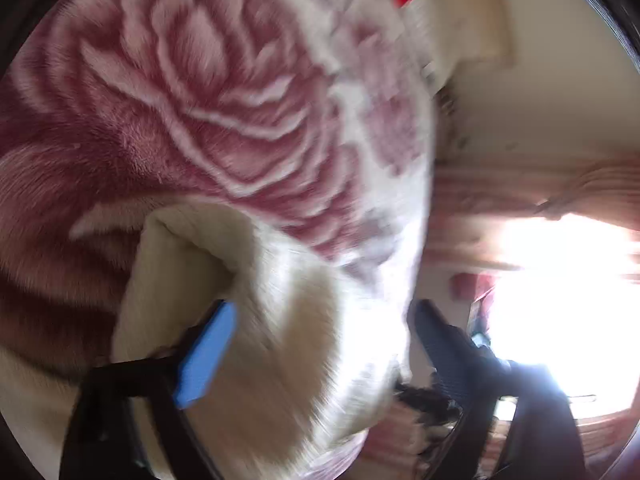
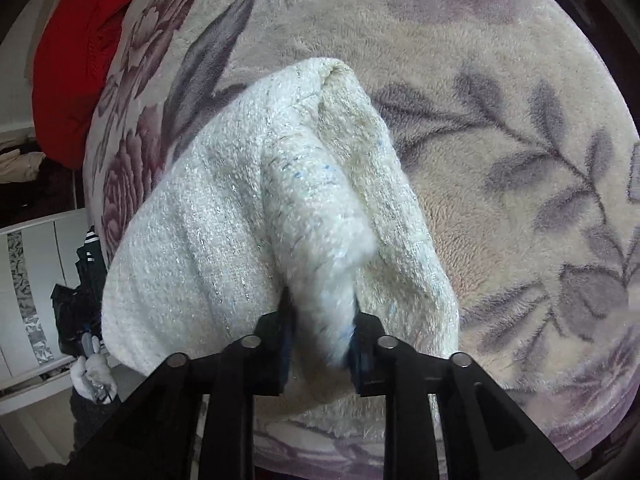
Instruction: Fold large clothes
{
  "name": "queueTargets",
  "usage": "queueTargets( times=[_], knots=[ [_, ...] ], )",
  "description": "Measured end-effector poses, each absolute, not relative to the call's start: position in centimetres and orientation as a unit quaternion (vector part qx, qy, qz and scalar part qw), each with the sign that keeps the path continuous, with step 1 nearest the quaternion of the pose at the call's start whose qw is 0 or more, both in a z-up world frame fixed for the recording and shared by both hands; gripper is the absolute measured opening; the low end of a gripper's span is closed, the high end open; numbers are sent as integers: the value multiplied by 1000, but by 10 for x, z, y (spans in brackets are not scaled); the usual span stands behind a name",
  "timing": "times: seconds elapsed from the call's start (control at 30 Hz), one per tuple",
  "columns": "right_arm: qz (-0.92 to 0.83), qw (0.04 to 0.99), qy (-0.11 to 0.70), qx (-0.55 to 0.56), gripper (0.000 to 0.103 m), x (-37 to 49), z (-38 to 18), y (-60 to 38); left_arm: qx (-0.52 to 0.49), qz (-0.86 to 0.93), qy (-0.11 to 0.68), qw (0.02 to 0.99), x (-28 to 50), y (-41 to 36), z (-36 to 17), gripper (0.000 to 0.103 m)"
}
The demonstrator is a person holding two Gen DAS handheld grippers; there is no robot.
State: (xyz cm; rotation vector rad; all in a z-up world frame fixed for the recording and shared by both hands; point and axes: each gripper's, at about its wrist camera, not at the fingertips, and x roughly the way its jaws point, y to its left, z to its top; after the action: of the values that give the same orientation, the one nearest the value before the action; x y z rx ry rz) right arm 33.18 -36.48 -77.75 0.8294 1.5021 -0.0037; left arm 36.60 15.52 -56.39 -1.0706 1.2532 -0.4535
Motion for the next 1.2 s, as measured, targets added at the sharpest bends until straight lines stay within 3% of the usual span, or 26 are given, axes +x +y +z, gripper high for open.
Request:
queueTargets(
  times=[0.07, 0.27, 0.4, 0.57, 0.6, 0.67, 0.87, 1.0, 1.2],
  knots=[
    [-1, 654, 657, 375, 49, 329, -773, -363, -486, -177, 532, 670, 347, 166, -551, 94],
    [-3, 644, 655, 395, 49, 319, -772, -362, -381, -62, 562, 731, 281, 171, -530, 94],
    [-5, 644, 654, 397, 49, 315, -771, -362, -207, 47, 651, 729, 221, 147, -573, 94],
    [-12, 641, 660, 391, 49, 318, -774, -357, -168, 75, 721, 668, 183, 137, -660, 97],
    [-16, 639, 662, 392, 49, 319, -776, -356, -147, 64, 714, 681, 184, 130, -666, 103],
    [-20, 634, 661, 401, 49, 317, -779, -357, -103, 80, 692, 710, 185, 119, -669, 103],
    [-31, 623, 653, 430, 49, 307, -783, -358, -134, 111, 656, 735, 180, 125, -664, 103],
    [-32, 622, 652, 432, 49, 304, -780, -359, -135, 97, 677, 717, 180, 135, -649, 103],
    [-32, 626, 648, 432, 49, 301, -774, -366, -181, 75, 620, 760, 199, 165, -560, 103]
  ],
)
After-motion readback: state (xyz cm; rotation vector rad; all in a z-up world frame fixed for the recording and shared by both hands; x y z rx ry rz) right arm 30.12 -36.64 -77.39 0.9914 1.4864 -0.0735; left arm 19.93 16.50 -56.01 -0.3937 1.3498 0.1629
